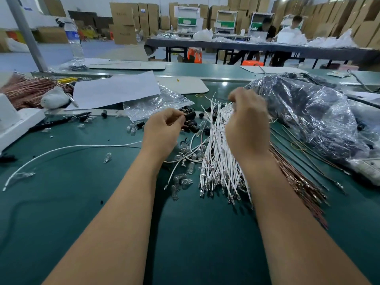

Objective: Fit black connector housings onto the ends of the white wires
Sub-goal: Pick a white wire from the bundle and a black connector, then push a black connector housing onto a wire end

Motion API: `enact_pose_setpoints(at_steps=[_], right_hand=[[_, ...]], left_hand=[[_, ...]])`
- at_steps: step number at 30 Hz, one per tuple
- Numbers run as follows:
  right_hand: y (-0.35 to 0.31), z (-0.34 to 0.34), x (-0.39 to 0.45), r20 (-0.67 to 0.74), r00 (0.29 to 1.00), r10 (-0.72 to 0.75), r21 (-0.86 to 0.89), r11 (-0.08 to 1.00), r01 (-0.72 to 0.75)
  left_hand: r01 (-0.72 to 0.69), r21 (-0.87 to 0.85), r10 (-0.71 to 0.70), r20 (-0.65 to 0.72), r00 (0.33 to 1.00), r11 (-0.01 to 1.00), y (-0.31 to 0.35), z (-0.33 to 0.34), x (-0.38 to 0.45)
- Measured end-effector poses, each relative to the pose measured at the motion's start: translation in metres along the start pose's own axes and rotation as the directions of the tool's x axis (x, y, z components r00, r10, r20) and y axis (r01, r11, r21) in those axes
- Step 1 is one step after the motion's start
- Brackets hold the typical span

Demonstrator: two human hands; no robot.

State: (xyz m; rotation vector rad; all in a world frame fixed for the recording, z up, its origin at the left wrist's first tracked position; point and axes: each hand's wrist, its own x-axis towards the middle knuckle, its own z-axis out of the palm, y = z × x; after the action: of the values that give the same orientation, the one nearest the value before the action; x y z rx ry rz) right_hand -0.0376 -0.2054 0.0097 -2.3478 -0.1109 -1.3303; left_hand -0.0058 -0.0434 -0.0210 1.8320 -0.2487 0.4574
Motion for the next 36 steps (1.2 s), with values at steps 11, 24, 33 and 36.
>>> enact_pose_setpoints(at_steps=[11, 24, 33, 36], right_hand=[[-0.024, 0.011, -0.016, 0.146, 0.969, 0.198, 0.299, 0.925, -0.234], [-0.023, 0.003, -0.012, -0.090, 0.995, 0.046, 0.253, 0.967, -0.022], [-0.020, 0.006, -0.013, -0.113, 0.988, -0.101, 0.086, 0.990, 0.112], [-0.018, 0.005, -0.013, -0.068, 0.983, -0.170, 0.033, 0.984, 0.173]], left_hand=[[0.028, -0.386, -0.016, 0.033, 0.999, 0.922, 0.002, -0.010, 0.006], [0.131, -0.330, -0.080, 0.163, 0.983, 0.935, 0.005, -0.007, 0.003], [0.099, -0.310, -0.039, 0.196, 0.980, 0.946, 0.006, -0.007, 0.002], [0.092, -0.232, -0.053, 0.167, 0.984, 0.968, 0.005, -0.007, 0.002]])
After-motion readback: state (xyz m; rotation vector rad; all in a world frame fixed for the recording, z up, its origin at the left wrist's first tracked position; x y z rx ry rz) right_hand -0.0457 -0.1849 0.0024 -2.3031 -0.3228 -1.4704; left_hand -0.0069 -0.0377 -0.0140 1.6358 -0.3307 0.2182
